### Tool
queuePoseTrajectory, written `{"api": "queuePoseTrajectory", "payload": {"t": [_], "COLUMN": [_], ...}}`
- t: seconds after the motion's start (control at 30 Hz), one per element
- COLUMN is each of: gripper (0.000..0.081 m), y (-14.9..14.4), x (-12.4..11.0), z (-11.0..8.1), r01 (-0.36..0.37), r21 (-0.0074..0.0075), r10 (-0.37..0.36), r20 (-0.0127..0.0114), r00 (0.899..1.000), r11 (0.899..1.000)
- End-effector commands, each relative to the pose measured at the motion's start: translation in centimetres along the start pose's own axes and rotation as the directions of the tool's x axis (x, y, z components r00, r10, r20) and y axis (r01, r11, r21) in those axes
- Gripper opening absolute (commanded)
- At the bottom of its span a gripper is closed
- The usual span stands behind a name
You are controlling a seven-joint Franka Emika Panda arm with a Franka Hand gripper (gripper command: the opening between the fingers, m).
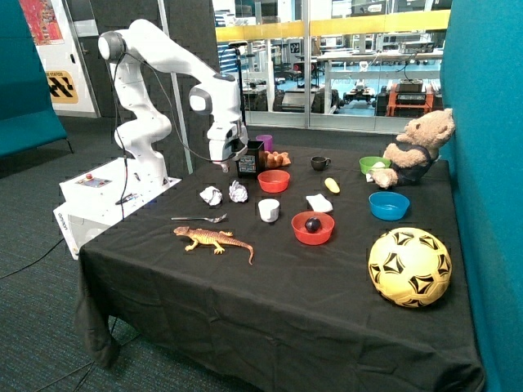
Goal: Throw away the rubbish paper
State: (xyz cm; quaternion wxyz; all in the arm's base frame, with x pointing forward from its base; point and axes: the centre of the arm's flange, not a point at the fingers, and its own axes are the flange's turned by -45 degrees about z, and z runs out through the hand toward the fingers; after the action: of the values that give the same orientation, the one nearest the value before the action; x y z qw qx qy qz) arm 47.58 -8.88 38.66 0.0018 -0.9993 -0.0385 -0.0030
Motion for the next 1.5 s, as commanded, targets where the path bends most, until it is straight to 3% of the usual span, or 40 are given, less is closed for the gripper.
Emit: {"api": "queuePoseTrajectory", "payload": {"t": [0.0, 0.6, 1.47], "gripper": [0.0742, 0.0736, 0.0603], "y": [1.0, 0.7, 0.2], "x": [0.2, -0.3, 1.5], "z": [2.6, 6.2, 9.1], "r01": [-0.032, -0.052, -0.039], "r21": [-0.0036, -0.0038, -0.0037], "r10": [0.032, 0.052, 0.039], "r20": [0.0061, 0.006, 0.006], "r00": [0.999, 0.999, 0.999], "r11": [0.999, 0.999, 0.999]}}
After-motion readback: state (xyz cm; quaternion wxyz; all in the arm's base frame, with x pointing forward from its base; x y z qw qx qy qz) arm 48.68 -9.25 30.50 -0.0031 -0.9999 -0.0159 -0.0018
